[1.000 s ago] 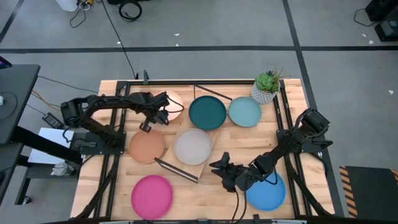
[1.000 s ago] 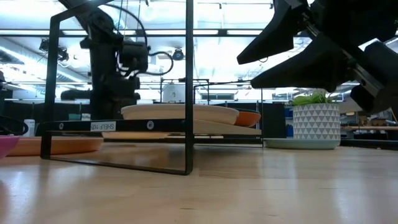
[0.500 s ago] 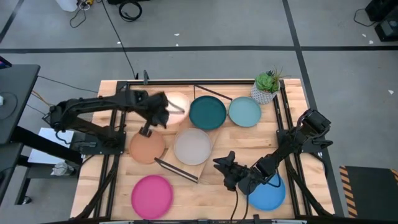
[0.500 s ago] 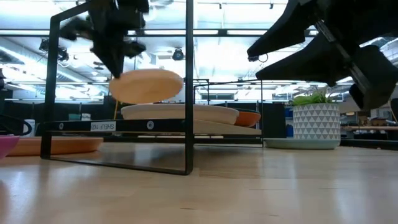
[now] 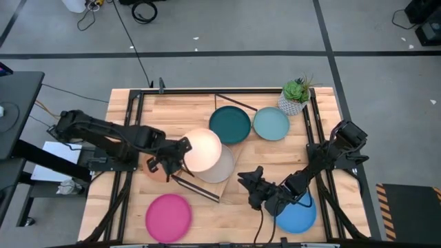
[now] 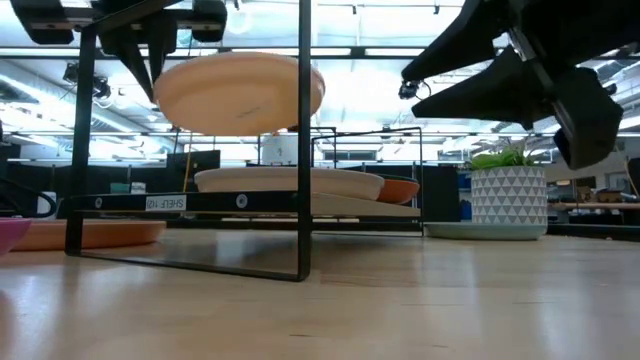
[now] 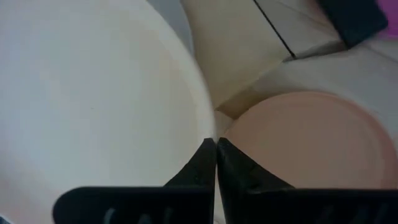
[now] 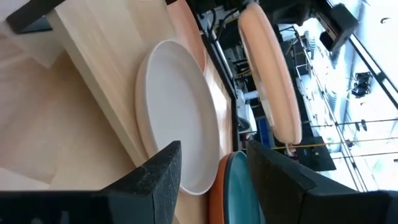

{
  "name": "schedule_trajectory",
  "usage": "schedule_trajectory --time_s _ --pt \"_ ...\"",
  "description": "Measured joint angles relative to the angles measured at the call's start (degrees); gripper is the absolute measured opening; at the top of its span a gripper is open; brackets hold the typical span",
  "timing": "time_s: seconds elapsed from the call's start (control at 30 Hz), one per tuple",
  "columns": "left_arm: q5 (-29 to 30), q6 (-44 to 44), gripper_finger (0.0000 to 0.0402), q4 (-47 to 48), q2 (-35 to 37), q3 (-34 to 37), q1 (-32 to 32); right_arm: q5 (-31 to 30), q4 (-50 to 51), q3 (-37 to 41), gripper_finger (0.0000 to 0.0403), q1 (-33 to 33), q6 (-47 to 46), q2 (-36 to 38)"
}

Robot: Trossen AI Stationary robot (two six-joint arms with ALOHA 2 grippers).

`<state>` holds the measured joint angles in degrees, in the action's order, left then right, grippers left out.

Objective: Place and stack plates onto a shelf
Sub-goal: Stack the light orange plate on the white plate, then stack the brown plate on the light orange plate

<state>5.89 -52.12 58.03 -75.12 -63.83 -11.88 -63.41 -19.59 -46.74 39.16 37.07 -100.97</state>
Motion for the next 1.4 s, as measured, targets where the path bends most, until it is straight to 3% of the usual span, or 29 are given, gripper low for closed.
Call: schedule_trajectory --time_s 0.33,0.73,1.03,1.4 --pt "-0.6 -4.9 0.0007 -10.6 -5.3 0.0 -0.2 3.6 -1.6 0.0 0.0189 -2.3 -0.8 0.5" --pt "-1.7 -8.6 0.0007 -11.2 -10.8 0.0 0.1 2.6 -1.7 0.0 0.0189 -2.2 0.0 0.6" --pt "-1.6 -6.8 0.0037 -13.3 -10.9 0.0 -0.9 2.5 -1.7 0.0 0.0189 -2.2 0.2 0.6" --pt "-1.6 0.6 0.0043 -14.9 -10.6 0.0 -1.8 1.7 -1.7 0.0 0.0189 -2.2 0.4 0.6"
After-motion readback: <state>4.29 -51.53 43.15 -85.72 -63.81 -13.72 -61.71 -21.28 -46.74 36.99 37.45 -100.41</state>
